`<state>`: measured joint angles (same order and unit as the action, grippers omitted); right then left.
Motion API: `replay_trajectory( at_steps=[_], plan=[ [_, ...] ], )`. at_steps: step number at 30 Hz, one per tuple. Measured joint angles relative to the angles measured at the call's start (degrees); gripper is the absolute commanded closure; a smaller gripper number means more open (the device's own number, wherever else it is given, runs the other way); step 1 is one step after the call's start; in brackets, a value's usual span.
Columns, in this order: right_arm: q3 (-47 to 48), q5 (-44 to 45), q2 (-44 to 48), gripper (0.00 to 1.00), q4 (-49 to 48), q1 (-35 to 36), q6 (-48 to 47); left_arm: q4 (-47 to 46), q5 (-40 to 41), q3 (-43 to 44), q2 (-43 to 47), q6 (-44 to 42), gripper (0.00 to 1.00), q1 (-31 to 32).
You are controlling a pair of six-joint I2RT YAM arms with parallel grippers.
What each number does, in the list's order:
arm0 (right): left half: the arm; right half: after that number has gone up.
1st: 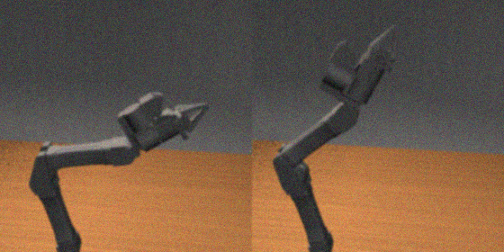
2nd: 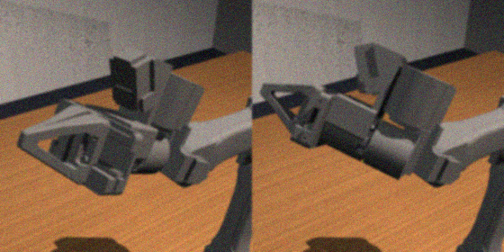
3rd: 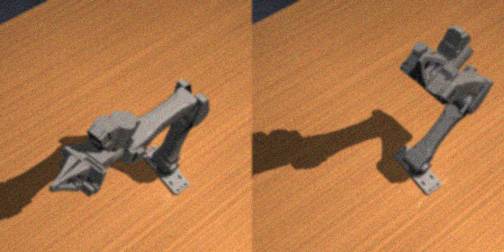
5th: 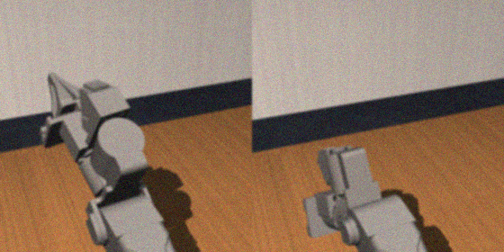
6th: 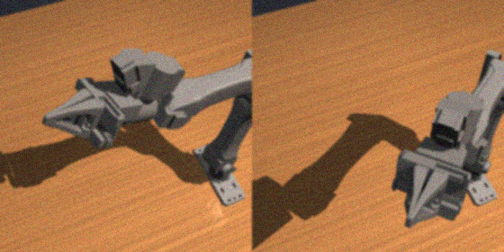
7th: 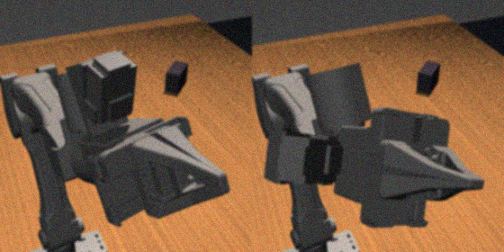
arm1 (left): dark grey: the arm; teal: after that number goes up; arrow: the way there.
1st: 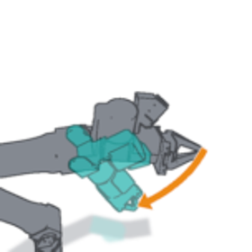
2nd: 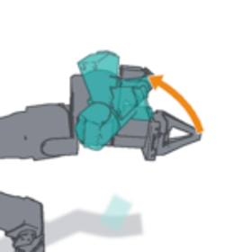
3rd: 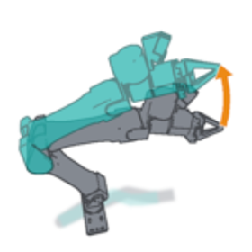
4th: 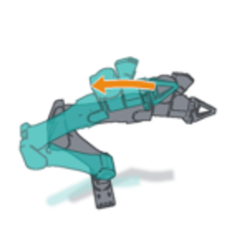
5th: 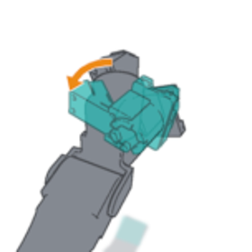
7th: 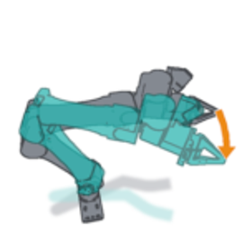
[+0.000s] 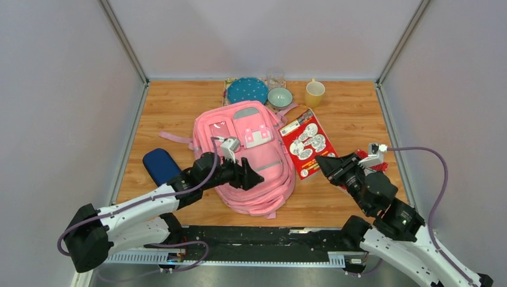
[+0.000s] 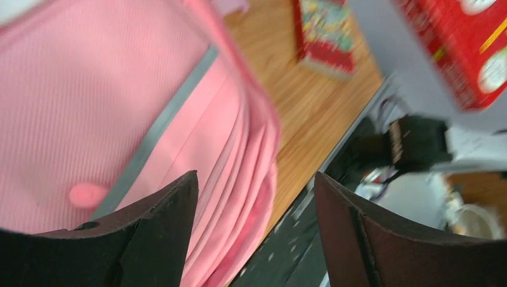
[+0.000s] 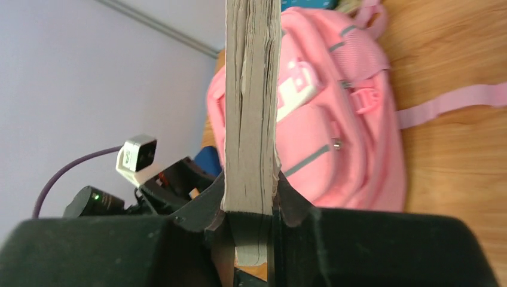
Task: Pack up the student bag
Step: Pick up the book from the center of the board, then place the book in the student bag.
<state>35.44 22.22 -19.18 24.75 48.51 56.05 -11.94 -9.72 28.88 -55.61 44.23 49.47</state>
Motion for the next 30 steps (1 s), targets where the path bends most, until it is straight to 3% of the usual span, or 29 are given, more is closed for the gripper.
replay_trajectory(
  at_steps=[6, 12, 22, 30],
  plan=[
    [3.7, 6.5, 3.0, 1.00, 15.6, 0.0, -1.0, 17.6, 2.0, 3.8, -4.4, -12.5, 0.20, 7.8],
    [3.7, 7.3, 6.9, 1.00, 24.0, 0.0, -0.2, 24.1, 7.4, 9.5, -10.4, -20.7, 0.18, 14.1],
    [2.3, 6.1, 9.4, 1.00, 27.7, 0.0, 2.3, 26.7, 16.3, 14.8, -11.9, -32.1, 0.17, 14.5],
    [0.9, 4.8, 9.6, 1.00, 28.5, 0.0, 3.9, 26.1, 18.6, 15.0, -15.3, -40.7, 0.18, 14.5]
  ],
)
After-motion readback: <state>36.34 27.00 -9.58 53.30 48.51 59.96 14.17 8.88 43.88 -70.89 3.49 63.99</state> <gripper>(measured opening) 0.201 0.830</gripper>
